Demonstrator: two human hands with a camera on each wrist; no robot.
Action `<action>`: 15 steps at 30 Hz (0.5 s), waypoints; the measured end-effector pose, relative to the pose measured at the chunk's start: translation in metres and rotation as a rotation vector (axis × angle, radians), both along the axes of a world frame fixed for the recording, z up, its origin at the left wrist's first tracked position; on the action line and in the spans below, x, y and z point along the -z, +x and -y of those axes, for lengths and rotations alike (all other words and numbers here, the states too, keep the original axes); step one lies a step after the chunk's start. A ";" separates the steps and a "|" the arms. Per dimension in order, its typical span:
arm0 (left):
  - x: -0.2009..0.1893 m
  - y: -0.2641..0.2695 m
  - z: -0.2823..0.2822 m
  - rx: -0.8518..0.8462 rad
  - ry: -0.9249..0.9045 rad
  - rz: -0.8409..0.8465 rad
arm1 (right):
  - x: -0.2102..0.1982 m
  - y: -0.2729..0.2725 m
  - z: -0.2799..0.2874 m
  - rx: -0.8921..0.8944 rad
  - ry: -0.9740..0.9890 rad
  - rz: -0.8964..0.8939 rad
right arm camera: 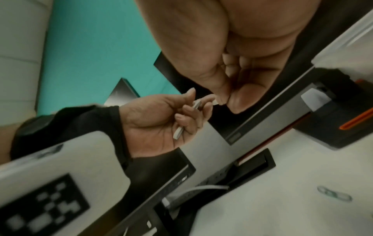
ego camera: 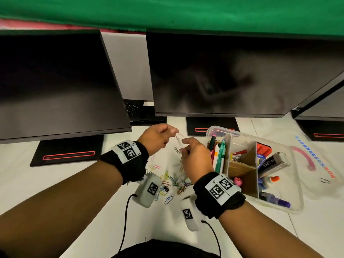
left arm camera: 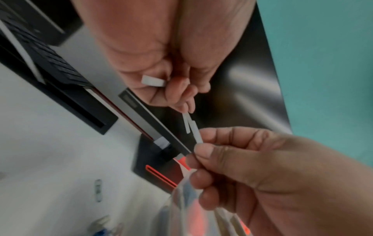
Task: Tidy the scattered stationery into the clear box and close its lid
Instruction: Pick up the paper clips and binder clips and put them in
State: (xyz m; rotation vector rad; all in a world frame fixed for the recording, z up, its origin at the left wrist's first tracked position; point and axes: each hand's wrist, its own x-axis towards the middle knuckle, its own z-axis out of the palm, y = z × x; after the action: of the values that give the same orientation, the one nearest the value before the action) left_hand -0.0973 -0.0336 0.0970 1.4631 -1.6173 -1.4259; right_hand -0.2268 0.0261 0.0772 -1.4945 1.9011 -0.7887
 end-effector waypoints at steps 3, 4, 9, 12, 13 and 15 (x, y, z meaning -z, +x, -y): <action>-0.010 -0.026 0.002 0.011 -0.109 0.053 | -0.015 -0.022 0.001 0.067 -0.004 0.078; -0.012 -0.035 0.003 -0.008 -0.128 0.045 | -0.019 -0.030 0.001 0.087 -0.003 0.087; -0.019 -0.084 0.000 0.066 -0.144 -0.002 | -0.026 -0.076 -0.011 0.140 -0.012 0.054; -0.018 -0.110 -0.002 0.131 -0.147 0.030 | -0.024 -0.102 -0.019 0.192 0.006 0.157; -0.017 -0.120 -0.003 0.161 -0.141 0.050 | -0.023 -0.112 -0.021 0.210 0.007 0.180; -0.016 -0.136 -0.004 0.217 -0.128 0.103 | -0.020 -0.130 -0.025 0.211 0.014 0.176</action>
State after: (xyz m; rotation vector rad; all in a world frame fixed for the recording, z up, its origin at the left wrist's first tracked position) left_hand -0.2328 -0.0297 0.1125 1.3408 -1.9439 -1.3510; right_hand -0.3568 0.0508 0.0970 -1.1867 1.9454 -0.9656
